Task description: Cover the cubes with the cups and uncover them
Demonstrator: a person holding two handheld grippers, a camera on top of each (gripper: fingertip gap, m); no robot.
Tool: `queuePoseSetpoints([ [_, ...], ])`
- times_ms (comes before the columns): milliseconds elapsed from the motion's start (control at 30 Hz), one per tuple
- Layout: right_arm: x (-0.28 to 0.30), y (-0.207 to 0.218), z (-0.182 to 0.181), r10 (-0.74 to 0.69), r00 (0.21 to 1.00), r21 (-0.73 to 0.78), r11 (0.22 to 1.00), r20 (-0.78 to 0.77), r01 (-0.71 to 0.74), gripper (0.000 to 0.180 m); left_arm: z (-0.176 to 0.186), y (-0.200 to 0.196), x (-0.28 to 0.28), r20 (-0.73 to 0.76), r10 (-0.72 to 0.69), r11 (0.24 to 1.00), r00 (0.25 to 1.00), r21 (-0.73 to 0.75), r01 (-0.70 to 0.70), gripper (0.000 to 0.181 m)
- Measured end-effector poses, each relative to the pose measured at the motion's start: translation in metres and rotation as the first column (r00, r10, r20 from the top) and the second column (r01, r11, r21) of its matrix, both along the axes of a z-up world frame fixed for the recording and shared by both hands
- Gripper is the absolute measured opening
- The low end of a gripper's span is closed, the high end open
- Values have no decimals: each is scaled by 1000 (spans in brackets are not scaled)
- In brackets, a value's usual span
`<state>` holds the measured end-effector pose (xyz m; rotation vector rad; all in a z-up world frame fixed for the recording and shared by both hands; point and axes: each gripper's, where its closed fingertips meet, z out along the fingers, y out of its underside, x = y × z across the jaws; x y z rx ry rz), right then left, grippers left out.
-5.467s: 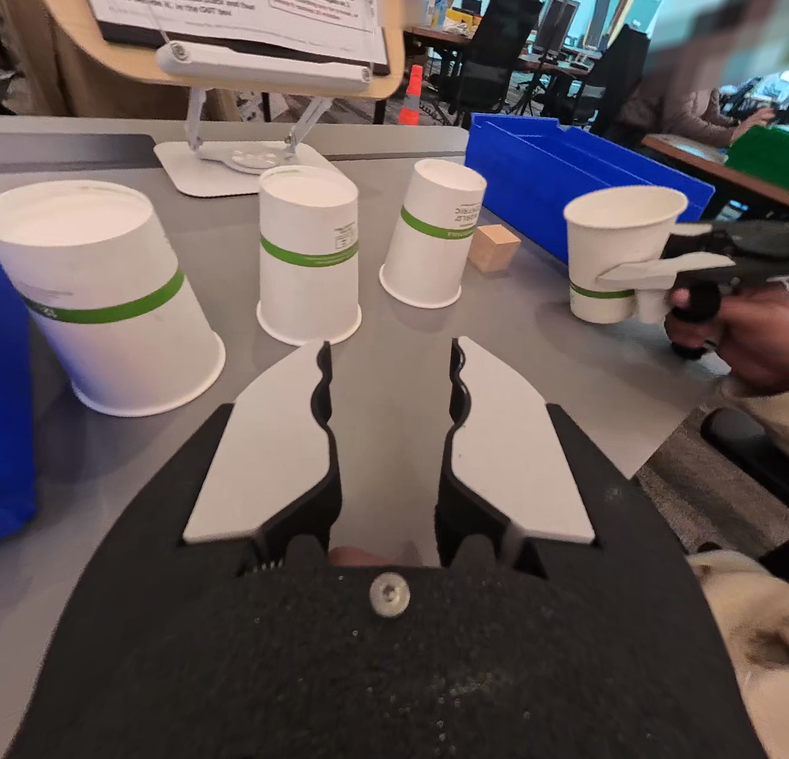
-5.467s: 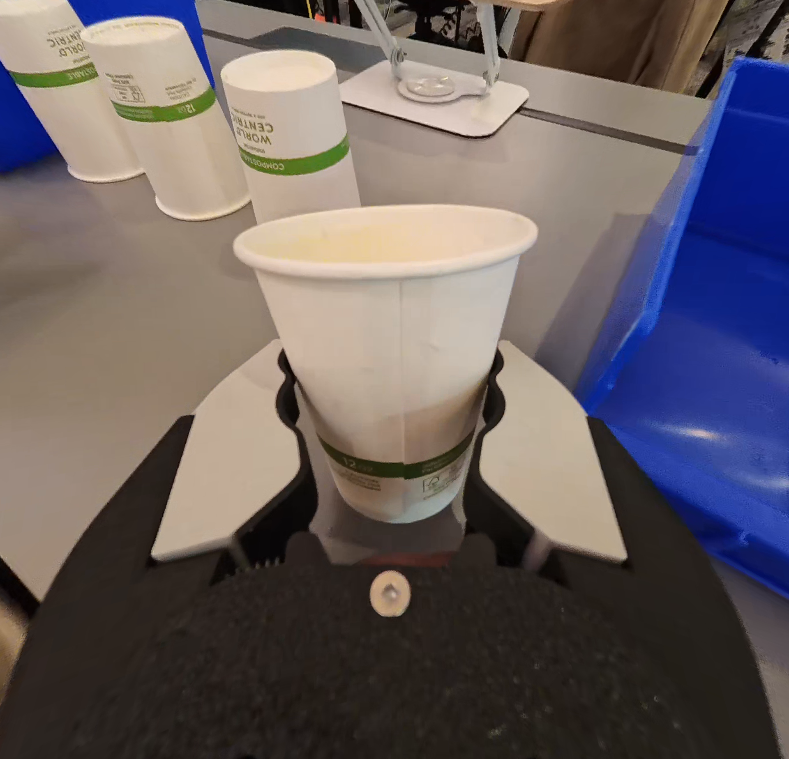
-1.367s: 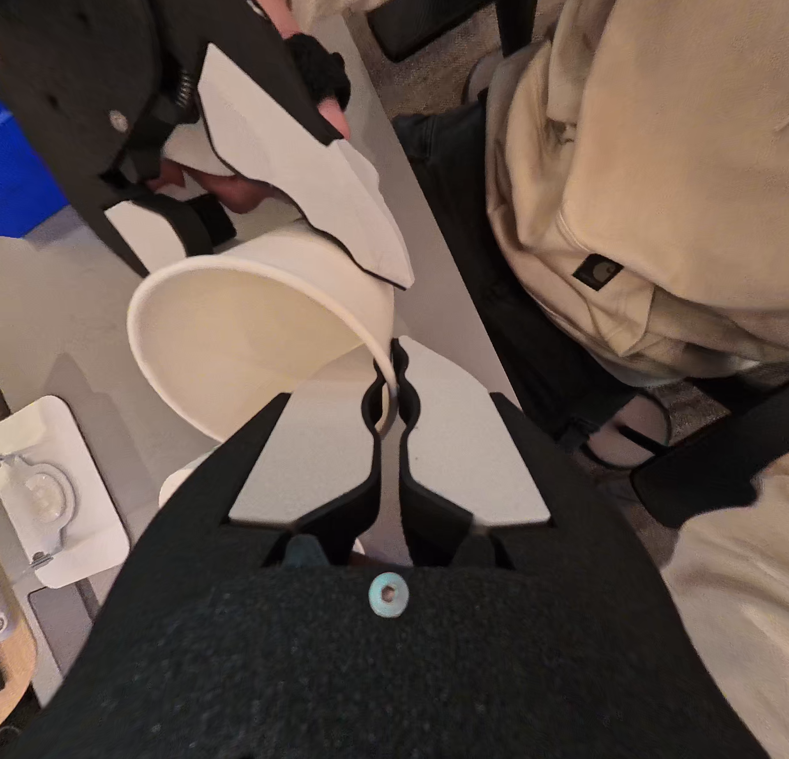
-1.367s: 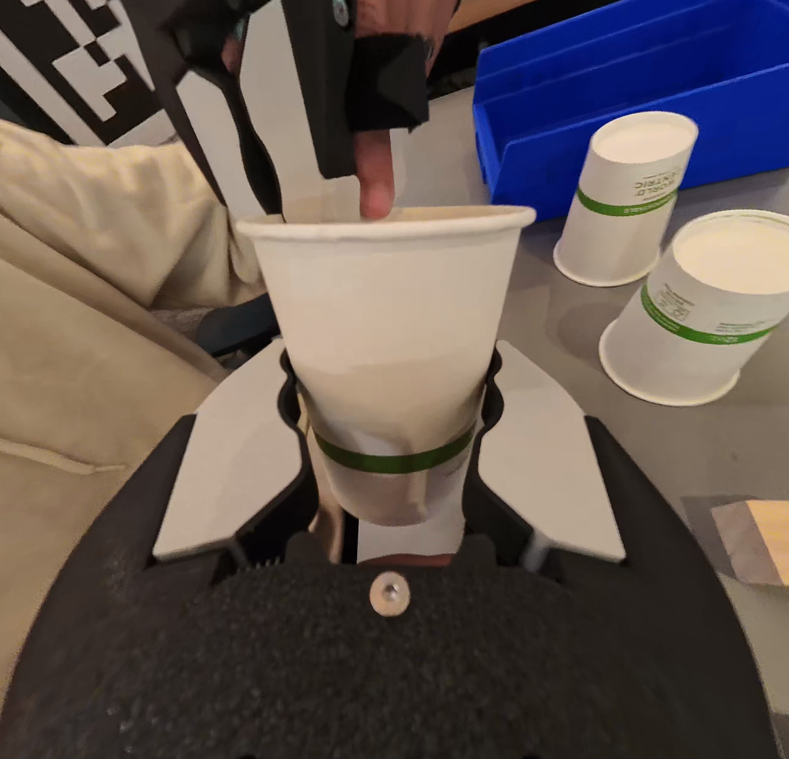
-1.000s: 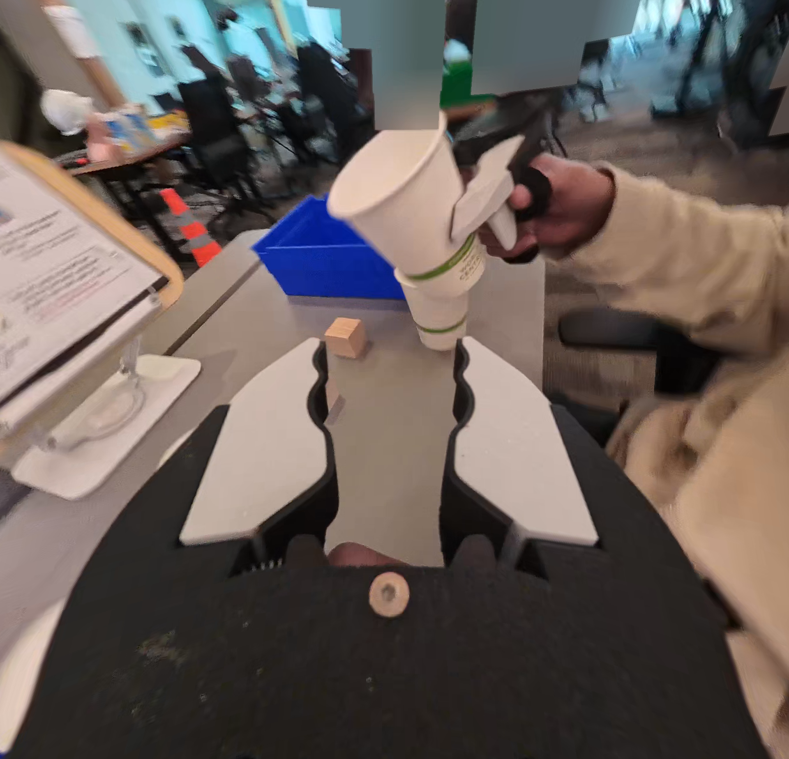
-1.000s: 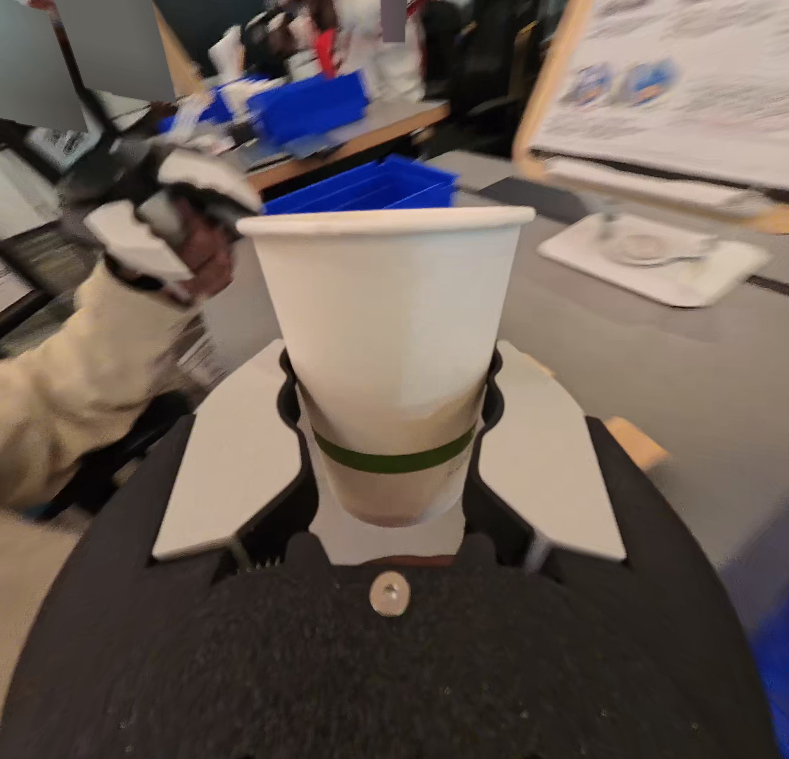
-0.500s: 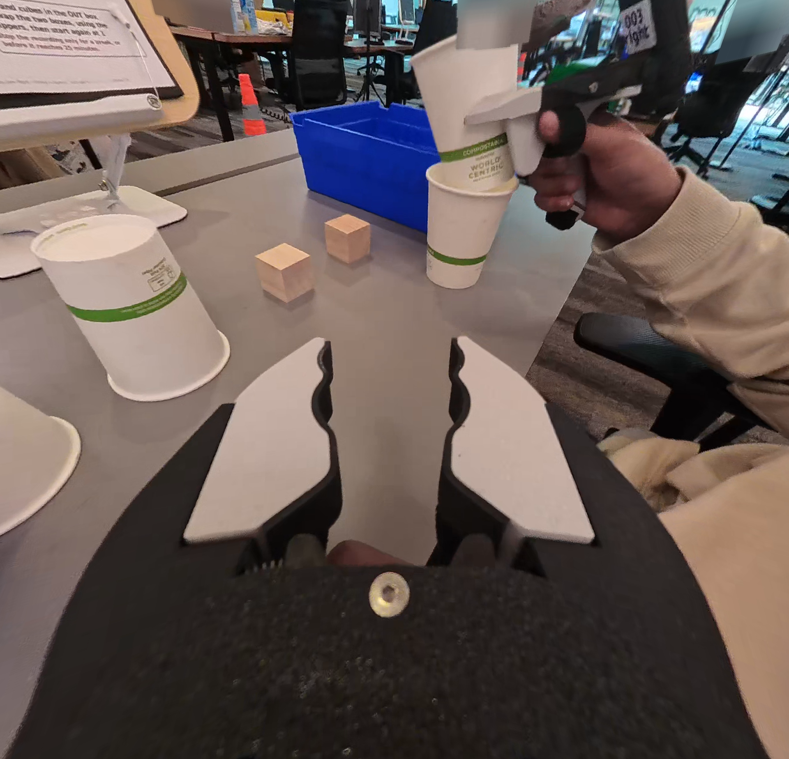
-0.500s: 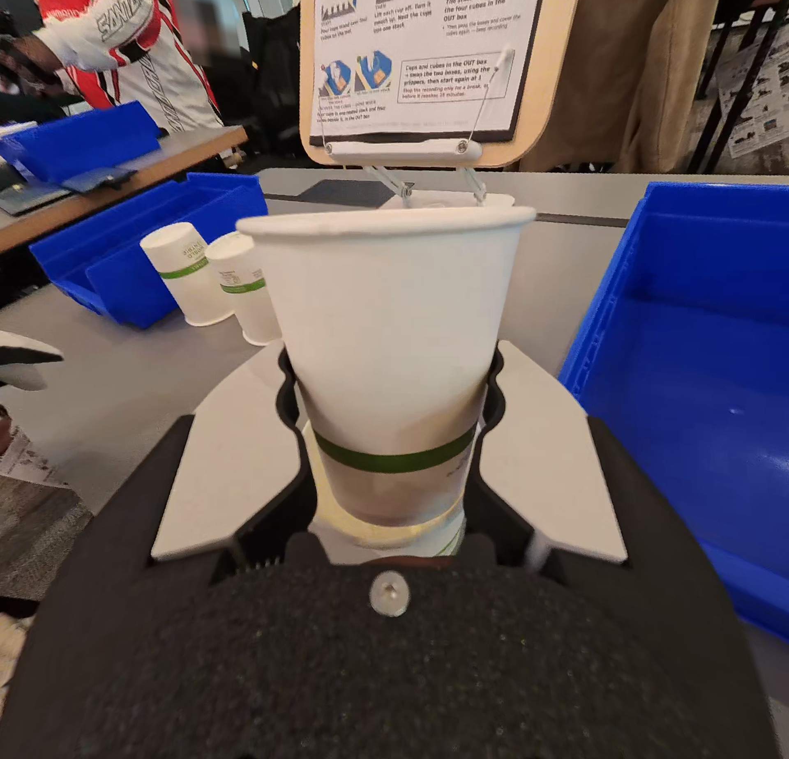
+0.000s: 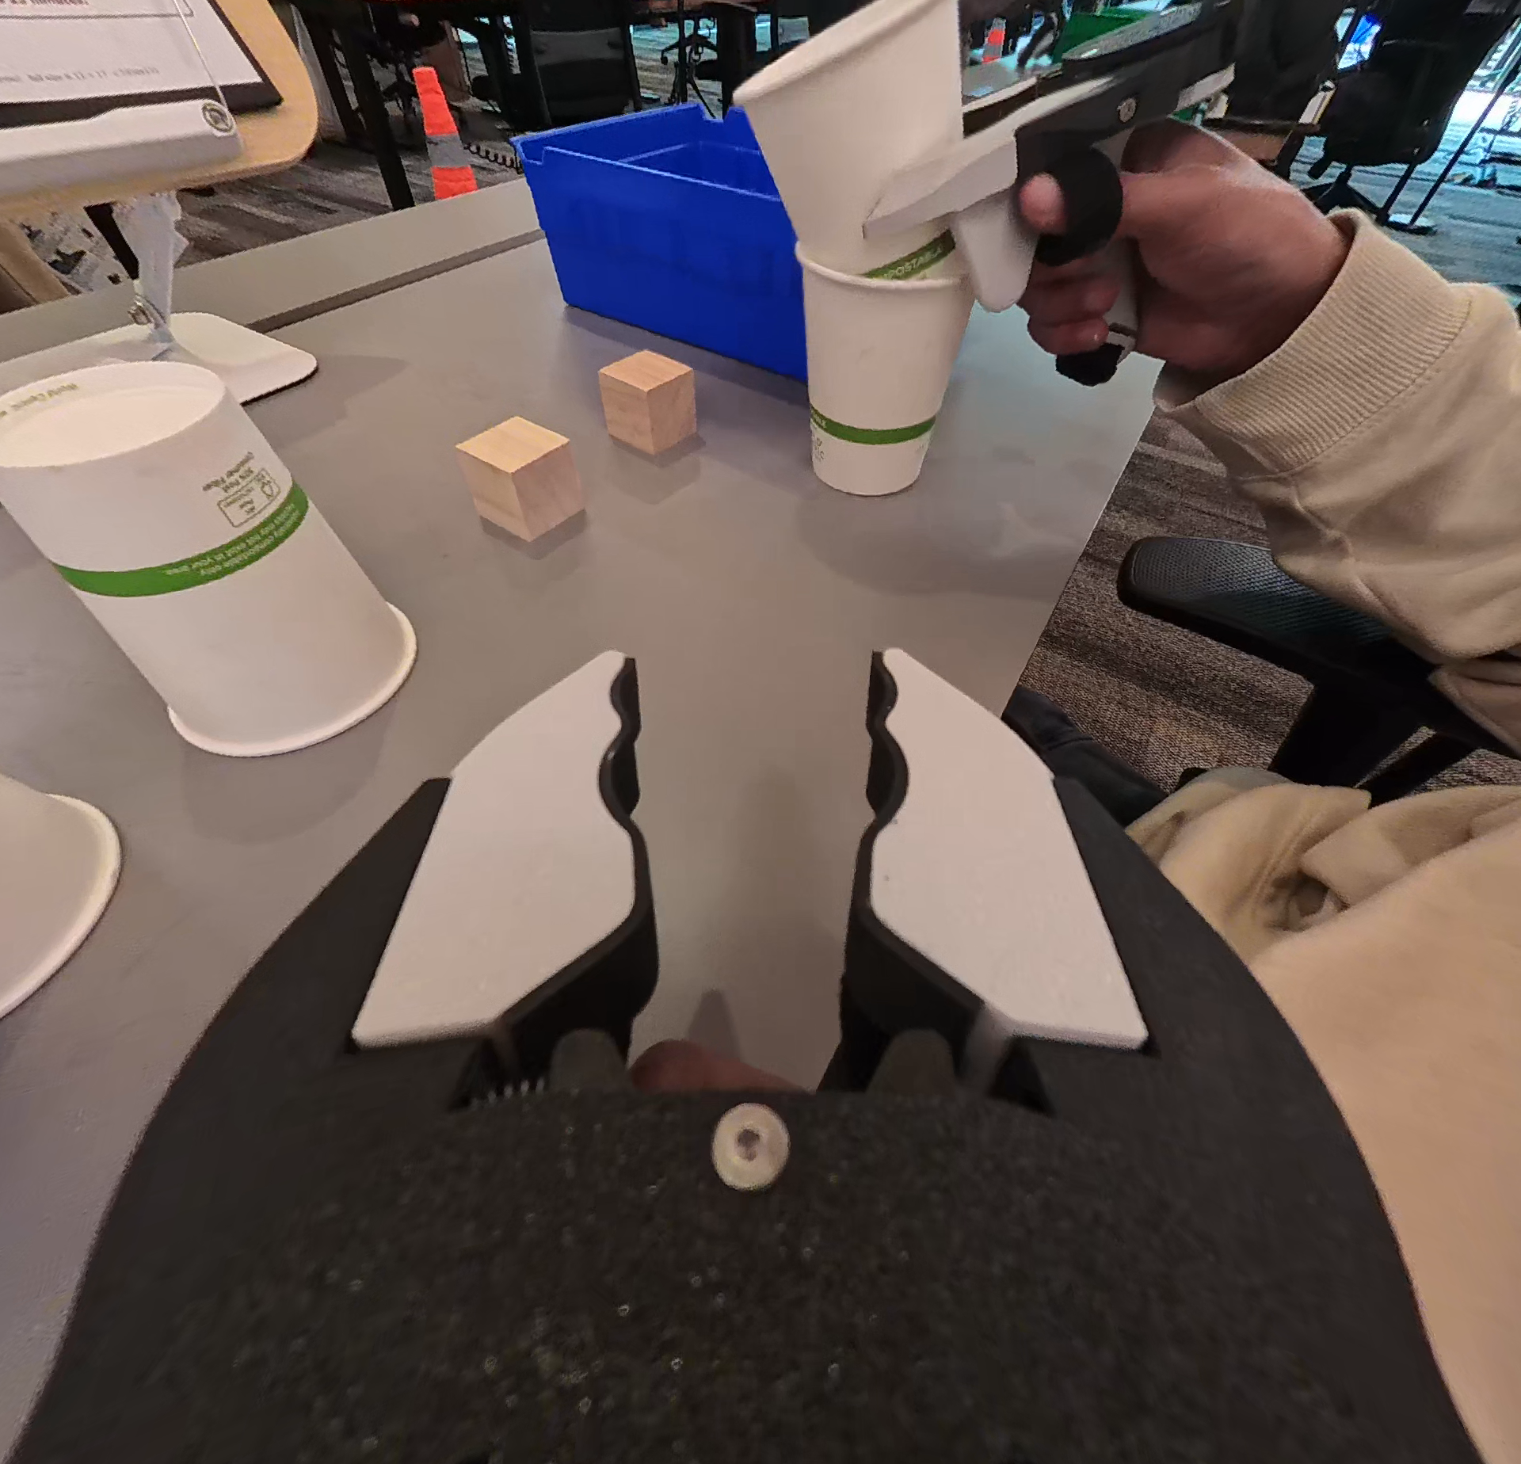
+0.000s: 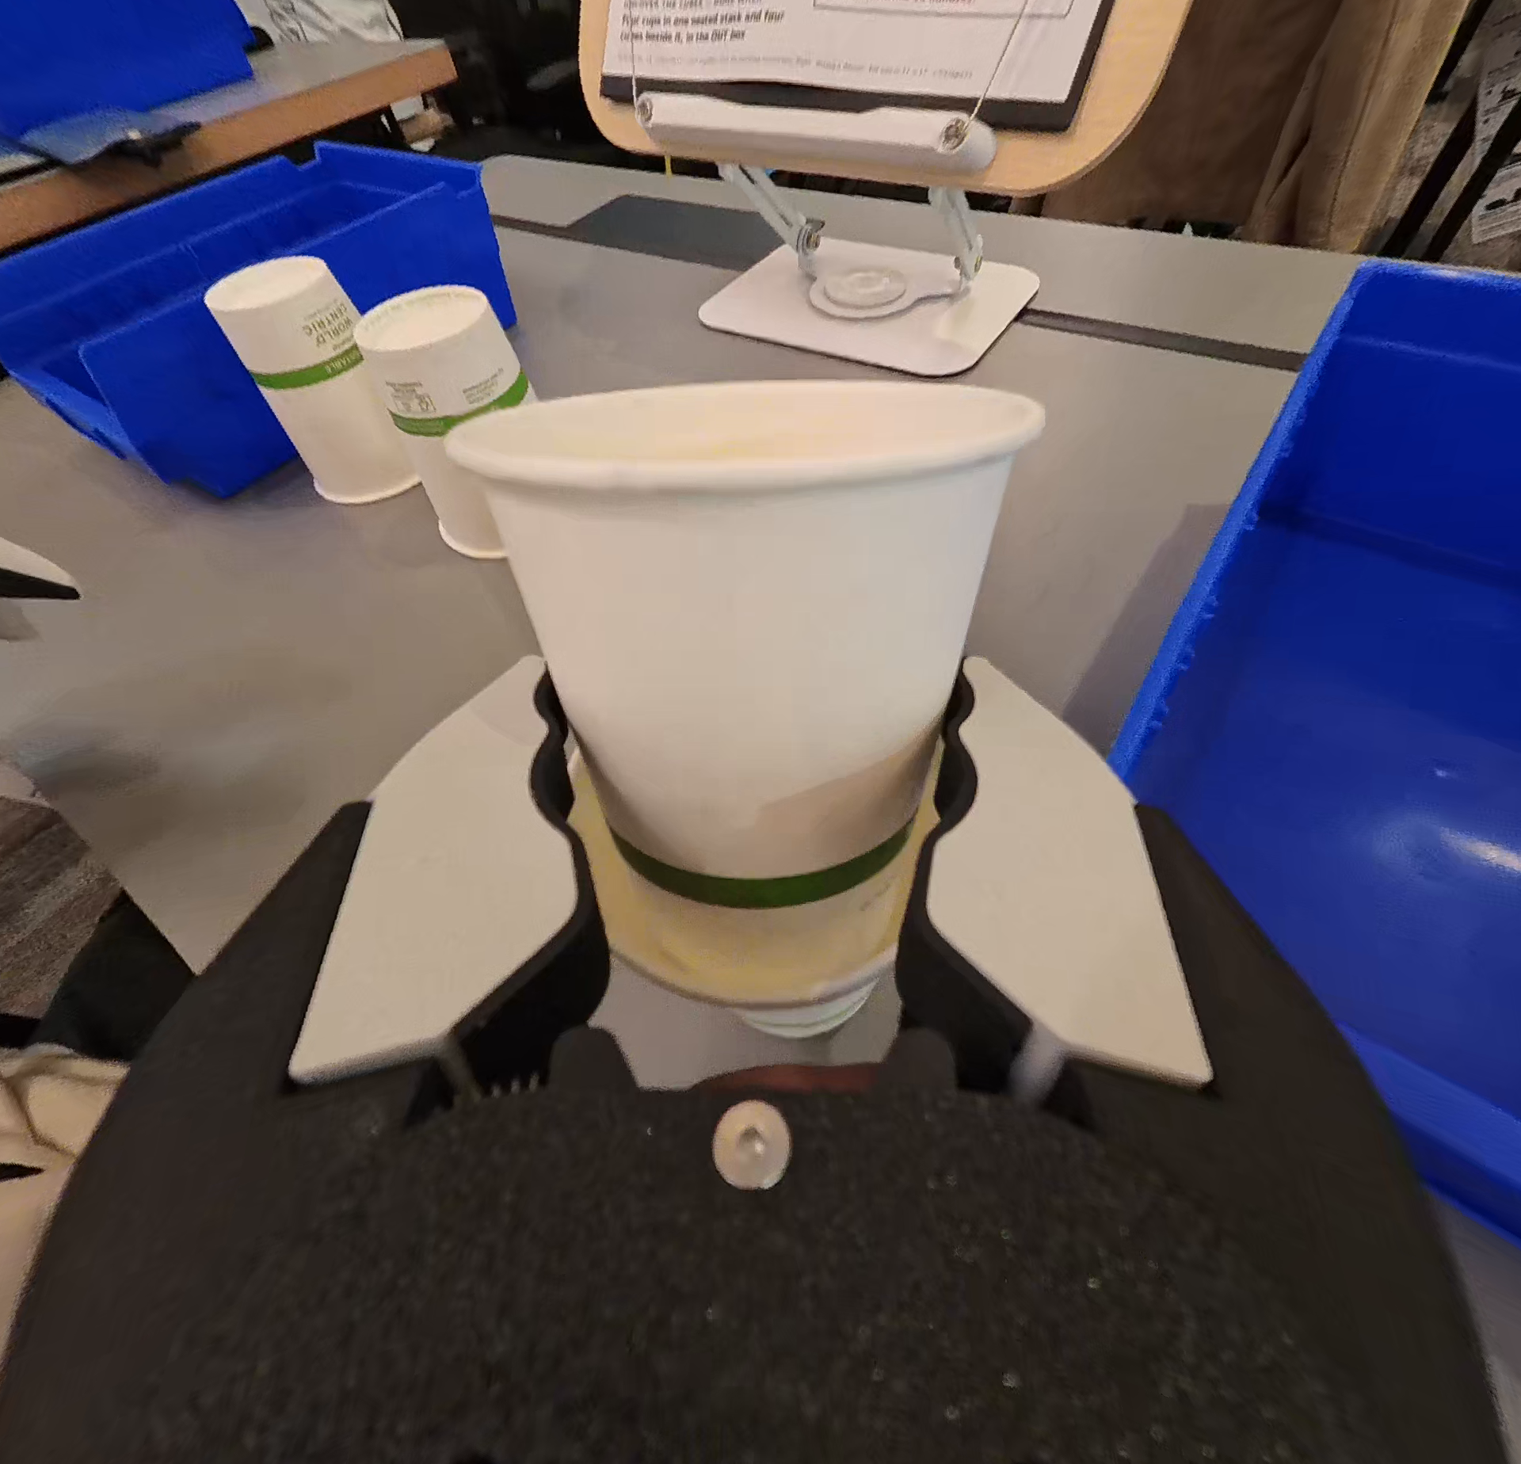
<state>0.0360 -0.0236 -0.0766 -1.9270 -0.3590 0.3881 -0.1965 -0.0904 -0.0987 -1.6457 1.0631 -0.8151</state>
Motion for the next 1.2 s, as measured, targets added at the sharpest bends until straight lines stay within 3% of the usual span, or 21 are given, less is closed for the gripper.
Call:
queuePoseSetpoints([
  [467,0,-17,-15,32,991,-75,997,130,-22,96,-9,-5,4,-30,-38,999,999,-18,38,54],
  [767,8,-45,-21,74,959,-183,983,272,-24,112,-12,-9,6,-45,-60,998,997,-26,59,54],
  [867,13,-45,13,4,966,-9,1000,257,-1,108,-11,-6,4,-47,-37,999,998,-13,36,54],
  [1000,-11,-46,62,-2,1000,258,966,15,-2,95,-6,16,-7,-24,94,996,995,0,-94,54],
  [1100,-43,-48,63,66,991,340,940,-112,-24,92,-8,41,-25,-41,256,967,966,8,-256,54],
  [1200,-76,-52,51,114,989,365,928,-97,-72,90,-12,58,-42,-56,369,929,928,-9,-370,54],
])
